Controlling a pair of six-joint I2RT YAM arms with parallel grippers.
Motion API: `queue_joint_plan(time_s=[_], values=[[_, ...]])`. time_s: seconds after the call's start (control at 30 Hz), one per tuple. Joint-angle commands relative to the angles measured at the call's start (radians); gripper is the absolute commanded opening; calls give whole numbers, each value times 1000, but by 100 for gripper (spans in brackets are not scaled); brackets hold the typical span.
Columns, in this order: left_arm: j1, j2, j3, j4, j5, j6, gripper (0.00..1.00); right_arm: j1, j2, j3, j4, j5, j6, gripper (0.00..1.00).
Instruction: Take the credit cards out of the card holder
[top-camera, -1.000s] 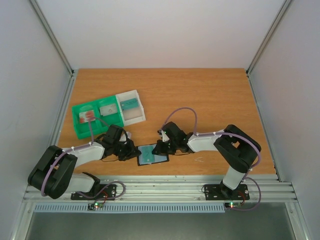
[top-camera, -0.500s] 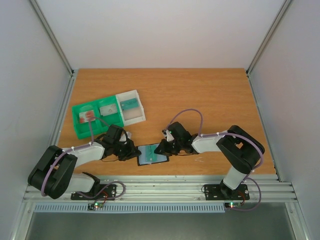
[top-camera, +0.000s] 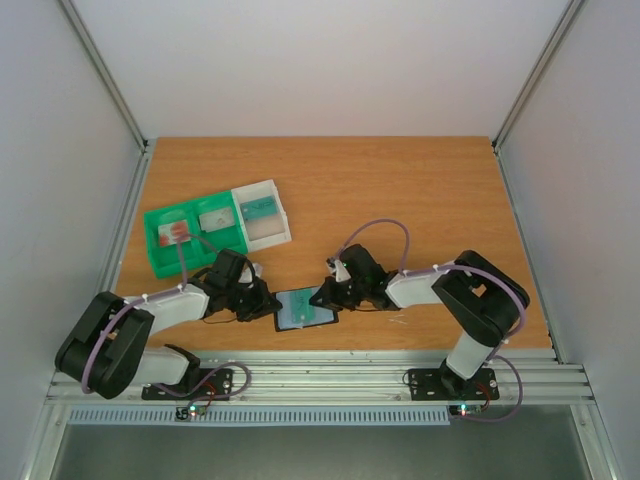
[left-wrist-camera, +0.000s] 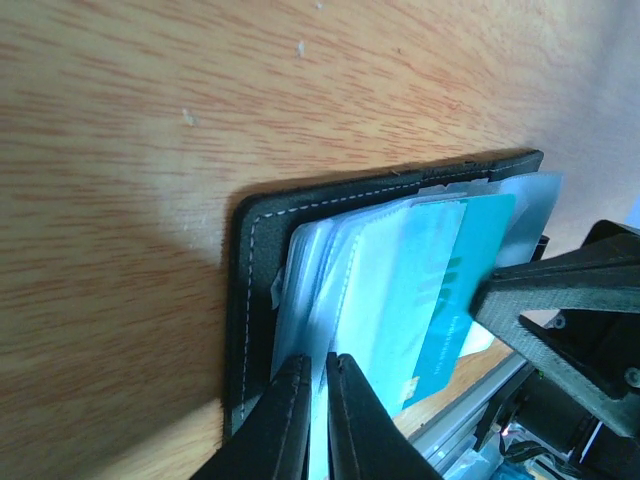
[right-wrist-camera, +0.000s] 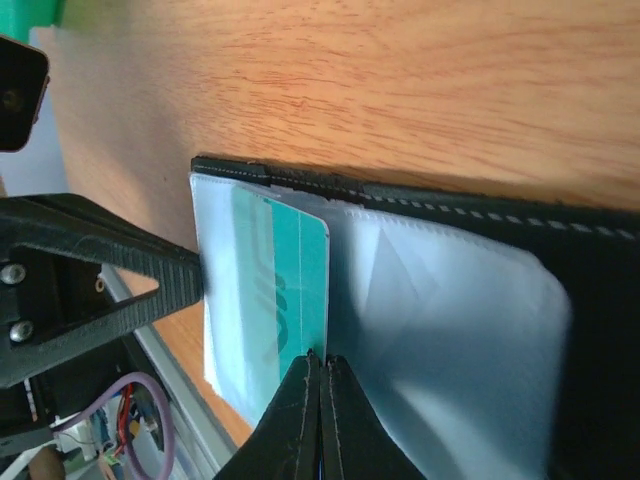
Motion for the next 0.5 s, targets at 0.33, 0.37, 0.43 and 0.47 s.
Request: queue_joint_plan(time_s=[0.33,0.37,0.43,0.47], values=[[-6,-174,49,-35,19,-75,33,-31,-325,-9,-257,79,18,1],[-6,-204,53,-37,22,-85,37,-30,-346,-3,-264,78,23,1],[-6,-266,60,-26,38,-115,45,-30,-381,7,-265,69,40,1],[-6,-288,62,-16,45,-128,48,-29,-394,8,-263,59,54,1]])
